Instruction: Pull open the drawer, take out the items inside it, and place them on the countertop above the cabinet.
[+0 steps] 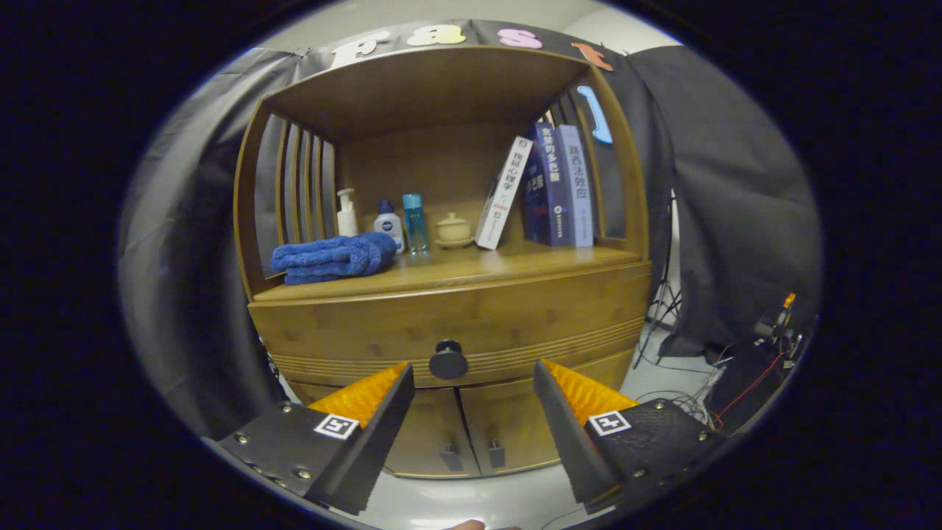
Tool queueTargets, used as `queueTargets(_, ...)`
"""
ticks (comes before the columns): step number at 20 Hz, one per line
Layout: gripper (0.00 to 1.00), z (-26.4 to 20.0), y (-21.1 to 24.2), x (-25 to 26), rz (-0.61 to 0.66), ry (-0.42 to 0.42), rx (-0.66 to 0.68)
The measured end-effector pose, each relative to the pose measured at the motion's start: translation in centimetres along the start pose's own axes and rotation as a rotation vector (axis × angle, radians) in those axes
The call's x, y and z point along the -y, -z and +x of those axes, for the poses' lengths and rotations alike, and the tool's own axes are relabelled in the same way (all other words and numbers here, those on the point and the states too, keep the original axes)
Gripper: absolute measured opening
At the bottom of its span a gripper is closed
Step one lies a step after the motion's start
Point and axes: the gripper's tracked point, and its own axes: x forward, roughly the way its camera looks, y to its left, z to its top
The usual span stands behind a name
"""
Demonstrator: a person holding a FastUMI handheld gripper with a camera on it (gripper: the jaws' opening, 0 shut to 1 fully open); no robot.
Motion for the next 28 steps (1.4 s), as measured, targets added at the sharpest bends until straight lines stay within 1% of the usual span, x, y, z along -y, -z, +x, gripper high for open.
queueTargets(4, 0.98, 3.9, 0.7, -1.6, 0.024, -0.047, -0.027)
queueTargets(5, 0.98, 4.6, 0.9, -1.6, 0.031, -0.039, -0.035)
queueTargets(6, 0.95, 5.4, 1.2, -1.4, 0.040, -0.032, -0.045)
queueTargets(9, 0.82, 7.4, 1.9, -1.6, 0.059, -0.033, -0.075)
queueTargets(16, 0.50, 8.9, 2.7, -2.0, 0.024, -0.043, -0.116)
queueTargets(17, 0.49, 9.2, 3.1, -2.0, 0.008, -0.046, -0.133)
queueTargets(18, 0.47, 8.9, 2.7, -2.0, 0.005, -0.048, -0.118)
queueTargets(19, 0.45, 9.1, 3.0, -2.1, -0.005, -0.055, -0.141)
queueTargets(20, 0.44, 9.1, 2.8, -2.1, -0.007, -0.056, -0.128)
queueTargets(22, 0.38, 8.4, 2.7, -2.2, -0.037, -0.066, -0.129)
queueTargets(23, 0.35, 8.9, 3.0, -2.0, -0.041, -0.066, -0.137)
queueTargets(24, 0.35, 9.2, 2.9, -2.1, -0.037, -0.063, -0.138)
queueTargets(28, 0.35, 8.1, 3.2, -2.2, -0.024, -0.062, -0.136)
